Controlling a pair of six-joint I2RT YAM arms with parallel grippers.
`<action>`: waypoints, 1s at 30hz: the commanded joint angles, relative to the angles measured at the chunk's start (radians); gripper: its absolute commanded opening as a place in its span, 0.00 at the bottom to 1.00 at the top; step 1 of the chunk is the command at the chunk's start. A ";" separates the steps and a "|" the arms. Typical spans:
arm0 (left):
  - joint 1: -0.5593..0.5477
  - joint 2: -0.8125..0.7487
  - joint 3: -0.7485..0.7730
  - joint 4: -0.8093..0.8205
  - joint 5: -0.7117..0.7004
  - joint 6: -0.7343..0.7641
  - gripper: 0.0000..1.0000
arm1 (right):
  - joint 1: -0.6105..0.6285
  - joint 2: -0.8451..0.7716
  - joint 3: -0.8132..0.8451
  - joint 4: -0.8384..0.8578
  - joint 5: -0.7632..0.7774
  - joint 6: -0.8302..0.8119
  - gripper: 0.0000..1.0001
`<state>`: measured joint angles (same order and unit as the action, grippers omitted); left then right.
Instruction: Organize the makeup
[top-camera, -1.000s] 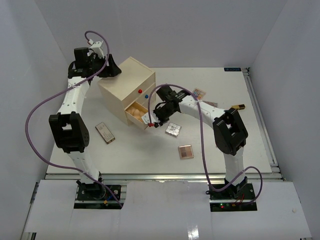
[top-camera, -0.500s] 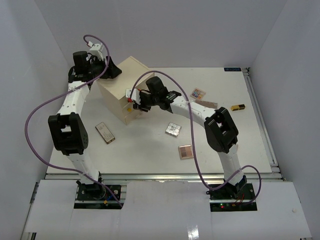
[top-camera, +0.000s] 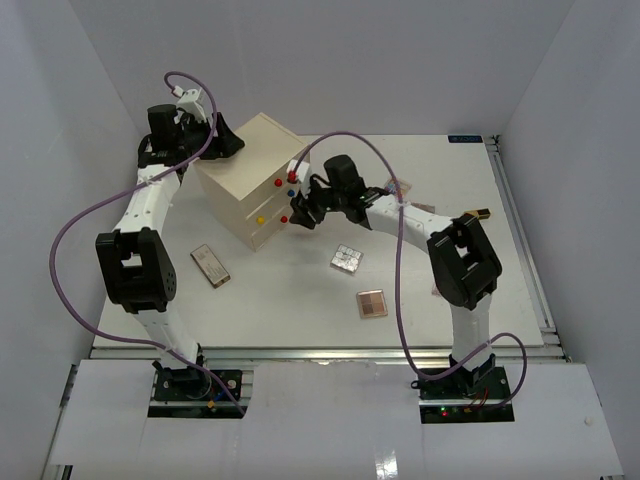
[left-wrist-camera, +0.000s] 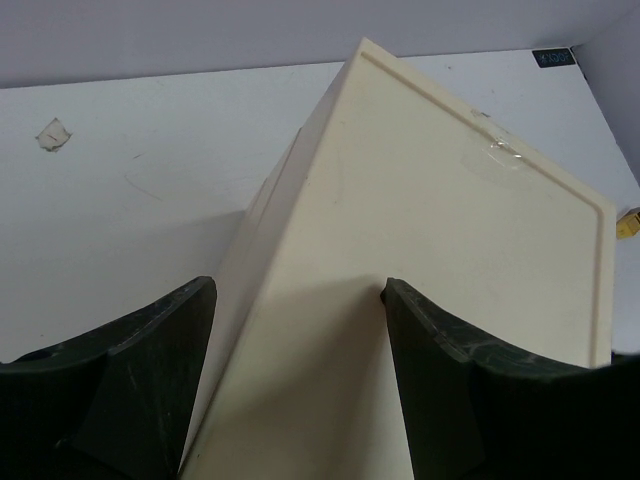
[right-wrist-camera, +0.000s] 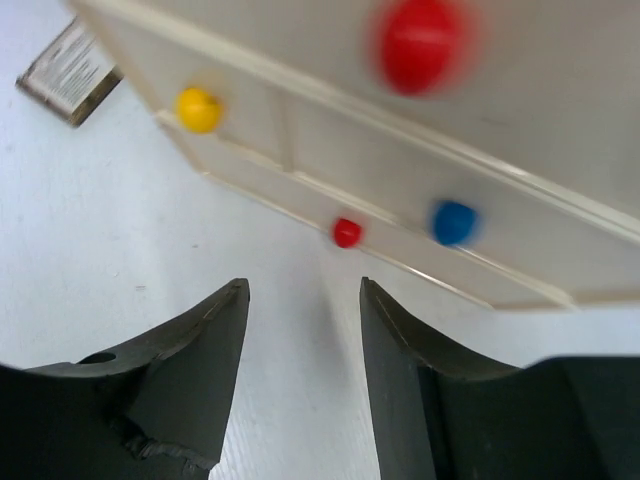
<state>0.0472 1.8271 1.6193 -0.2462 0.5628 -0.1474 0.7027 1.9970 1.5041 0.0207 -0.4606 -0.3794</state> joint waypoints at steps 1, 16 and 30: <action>-0.029 -0.002 -0.001 -0.146 0.005 -0.043 0.79 | -0.116 -0.085 0.000 0.171 -0.041 0.319 0.60; -0.030 0.013 -0.016 -0.139 0.013 -0.046 0.79 | -0.181 0.195 0.247 0.249 -0.104 0.755 0.66; -0.029 0.014 -0.016 -0.134 0.025 -0.054 0.79 | -0.147 0.204 0.171 0.285 -0.167 0.794 0.61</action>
<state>0.0467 1.8271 1.6226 -0.2653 0.5571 -0.1959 0.5157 2.1967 1.6980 0.2429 -0.5812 0.3920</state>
